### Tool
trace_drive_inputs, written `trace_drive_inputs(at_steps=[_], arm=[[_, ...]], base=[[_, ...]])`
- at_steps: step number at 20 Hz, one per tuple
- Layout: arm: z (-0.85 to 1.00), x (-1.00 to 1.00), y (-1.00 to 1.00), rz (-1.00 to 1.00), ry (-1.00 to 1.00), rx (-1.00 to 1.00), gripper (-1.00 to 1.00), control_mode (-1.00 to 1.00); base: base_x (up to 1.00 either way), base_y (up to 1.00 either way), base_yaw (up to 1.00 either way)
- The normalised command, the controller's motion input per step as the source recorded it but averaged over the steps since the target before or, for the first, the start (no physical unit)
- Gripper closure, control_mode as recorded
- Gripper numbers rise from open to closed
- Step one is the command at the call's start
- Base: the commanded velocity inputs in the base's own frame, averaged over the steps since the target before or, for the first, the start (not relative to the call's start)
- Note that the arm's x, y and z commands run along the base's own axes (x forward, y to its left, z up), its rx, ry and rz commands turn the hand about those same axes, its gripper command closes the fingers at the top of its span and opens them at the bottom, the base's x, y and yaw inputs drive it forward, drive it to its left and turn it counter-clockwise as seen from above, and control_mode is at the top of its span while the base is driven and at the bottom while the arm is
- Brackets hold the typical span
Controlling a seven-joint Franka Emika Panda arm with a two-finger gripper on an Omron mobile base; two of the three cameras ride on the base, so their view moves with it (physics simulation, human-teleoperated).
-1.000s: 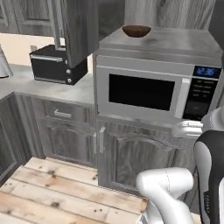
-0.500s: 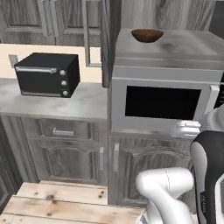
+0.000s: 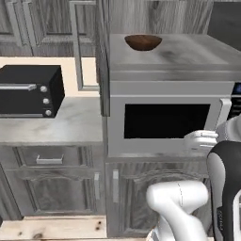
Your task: Take the smaller bowl and place it next to the appetizer plate on the dining counter , and place the larger bowl next to the plate with cooked food.
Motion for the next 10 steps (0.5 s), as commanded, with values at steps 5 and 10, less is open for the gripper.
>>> trace_drive_inputs(at_steps=[5,10], arm=[[0.0,0.0,0.0,0.0,0.0,0.0,-1.0,1.0],[0.0,0.0,0.0,0.0,0.0,0.0,-1.0,1.0]], base=[[0.77,0.13,-0.22],[0.7,0.12,-0.19]])
